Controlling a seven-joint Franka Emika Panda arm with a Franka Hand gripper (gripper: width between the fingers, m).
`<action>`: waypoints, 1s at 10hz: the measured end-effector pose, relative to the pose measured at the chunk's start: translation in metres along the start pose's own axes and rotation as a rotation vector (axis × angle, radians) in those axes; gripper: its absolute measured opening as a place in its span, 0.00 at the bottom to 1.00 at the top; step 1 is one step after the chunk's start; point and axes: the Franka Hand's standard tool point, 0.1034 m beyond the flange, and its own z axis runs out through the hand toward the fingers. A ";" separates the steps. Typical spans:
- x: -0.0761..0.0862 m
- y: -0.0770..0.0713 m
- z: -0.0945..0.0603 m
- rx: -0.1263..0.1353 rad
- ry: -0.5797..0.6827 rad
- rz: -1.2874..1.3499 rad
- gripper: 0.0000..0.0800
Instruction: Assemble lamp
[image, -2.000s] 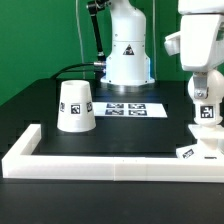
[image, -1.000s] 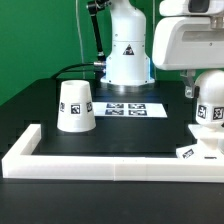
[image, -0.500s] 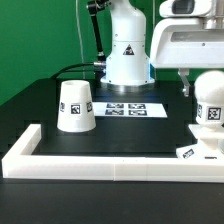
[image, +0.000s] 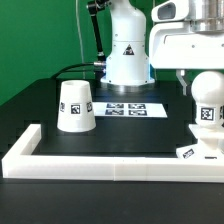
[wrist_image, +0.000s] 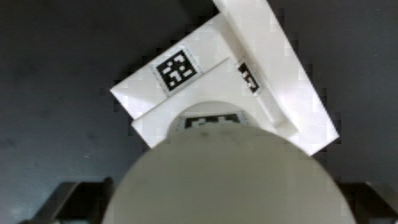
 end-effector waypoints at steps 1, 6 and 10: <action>0.000 0.000 0.000 0.001 -0.001 0.070 0.72; -0.003 -0.002 0.001 0.035 -0.048 0.504 0.72; -0.004 -0.004 0.001 0.046 -0.085 0.834 0.72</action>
Offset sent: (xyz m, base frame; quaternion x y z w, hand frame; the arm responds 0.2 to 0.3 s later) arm -0.0069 -0.0071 -0.0047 0.0209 -0.0350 0.3055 0.9513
